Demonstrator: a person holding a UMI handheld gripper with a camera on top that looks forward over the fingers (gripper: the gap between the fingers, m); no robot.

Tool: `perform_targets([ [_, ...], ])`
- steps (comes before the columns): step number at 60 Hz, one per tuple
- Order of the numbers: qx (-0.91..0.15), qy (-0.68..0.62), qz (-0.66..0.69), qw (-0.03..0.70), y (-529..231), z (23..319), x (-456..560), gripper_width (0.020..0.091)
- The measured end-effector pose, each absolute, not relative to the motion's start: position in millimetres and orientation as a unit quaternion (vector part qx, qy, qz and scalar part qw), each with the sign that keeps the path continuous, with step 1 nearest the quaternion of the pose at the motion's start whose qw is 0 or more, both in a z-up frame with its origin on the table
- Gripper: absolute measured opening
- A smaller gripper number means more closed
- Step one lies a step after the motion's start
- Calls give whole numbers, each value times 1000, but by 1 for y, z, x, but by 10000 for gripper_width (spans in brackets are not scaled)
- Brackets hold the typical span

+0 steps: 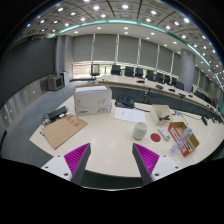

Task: Pour water

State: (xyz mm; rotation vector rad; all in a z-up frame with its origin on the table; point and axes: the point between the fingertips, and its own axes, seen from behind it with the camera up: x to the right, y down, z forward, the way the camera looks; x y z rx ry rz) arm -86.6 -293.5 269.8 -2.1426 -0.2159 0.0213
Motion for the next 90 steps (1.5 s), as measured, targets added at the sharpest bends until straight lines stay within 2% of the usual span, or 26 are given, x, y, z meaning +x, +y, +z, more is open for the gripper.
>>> perform_targets([
  [17,-881,-48,-24,470,-280,249,20,858],
  [38,-875,7,-56,481,-249,187,214,857],
  [51,-865,5,-61,499,-196,143,311,860],
  [67,-858,1,-28,513,-110,101,347,858],
  [70,-856,4,-21,517,-98,96,349,838],
  [73,-854,7,-14,520,-87,94,350,782],
  [82,-845,9,-24,535,-66,90,361,528],
  [90,-841,7,-18,541,-61,90,360,467],
])
